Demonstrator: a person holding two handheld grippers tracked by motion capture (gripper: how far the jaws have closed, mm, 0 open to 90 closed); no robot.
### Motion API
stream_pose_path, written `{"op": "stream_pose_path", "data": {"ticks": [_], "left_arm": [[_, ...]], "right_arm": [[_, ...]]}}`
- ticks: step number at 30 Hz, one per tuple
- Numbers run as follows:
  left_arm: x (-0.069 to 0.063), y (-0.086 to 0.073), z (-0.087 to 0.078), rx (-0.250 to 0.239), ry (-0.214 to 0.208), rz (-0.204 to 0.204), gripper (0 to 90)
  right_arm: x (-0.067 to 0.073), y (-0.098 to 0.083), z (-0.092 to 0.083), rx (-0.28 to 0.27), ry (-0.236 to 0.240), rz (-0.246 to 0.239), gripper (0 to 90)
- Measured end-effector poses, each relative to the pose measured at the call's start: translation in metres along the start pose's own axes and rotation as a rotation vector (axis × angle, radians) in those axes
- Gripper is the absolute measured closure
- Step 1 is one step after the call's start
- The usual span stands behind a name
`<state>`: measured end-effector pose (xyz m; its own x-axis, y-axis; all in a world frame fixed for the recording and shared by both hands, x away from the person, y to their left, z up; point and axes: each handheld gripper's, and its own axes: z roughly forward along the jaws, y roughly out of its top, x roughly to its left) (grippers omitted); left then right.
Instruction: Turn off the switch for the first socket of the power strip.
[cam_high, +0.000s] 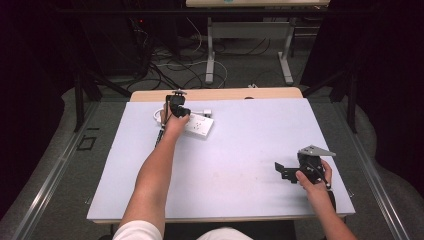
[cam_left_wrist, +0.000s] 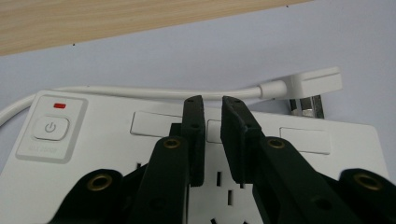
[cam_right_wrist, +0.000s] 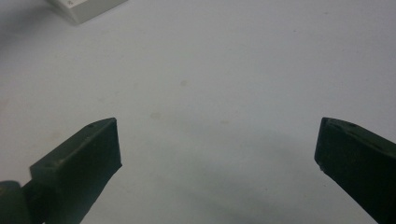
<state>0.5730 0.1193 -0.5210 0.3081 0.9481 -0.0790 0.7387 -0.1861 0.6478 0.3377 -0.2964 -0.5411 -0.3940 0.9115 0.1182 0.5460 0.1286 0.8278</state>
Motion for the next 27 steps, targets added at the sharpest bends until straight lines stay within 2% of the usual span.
{"op": "stream_pose_path", "data": {"ticks": [4, 8, 12, 17, 18, 27], "left_arm": [[-0.003, 0.0, -0.003, -0.001, -0.007, -0.002, 75.5], [-0.004, 0.001, -0.009, 0.002, -0.034, 0.01, 71.5], [-0.006, 0.001, -0.012, 0.003, -0.054, -0.001, 68.1], [-0.008, 0.001, -0.017, 0.004, -0.06, 0.023, 64.7], [-0.009, 0.0, -0.018, 0.0, -0.058, 0.013, 63.5], [-0.011, -0.002, -0.026, -0.016, -0.087, 0.02, 53.2]], "right_arm": [[0.0, 0.001, 0.001, 0.0, 0.009, -0.002, 0.0], [0.0, 0.001, 0.001, -0.001, 0.011, -0.005, 0.0], [0.001, 0.001, 0.001, -0.007, 0.006, -0.011, 0.0], [0.001, 0.002, 0.001, -0.006, 0.01, 0.0, 0.0], [0.0, 0.002, 0.001, -0.004, 0.011, -0.004, 0.0], [0.0, 0.003, 0.001, -0.005, 0.019, -0.021, 0.0]]}}
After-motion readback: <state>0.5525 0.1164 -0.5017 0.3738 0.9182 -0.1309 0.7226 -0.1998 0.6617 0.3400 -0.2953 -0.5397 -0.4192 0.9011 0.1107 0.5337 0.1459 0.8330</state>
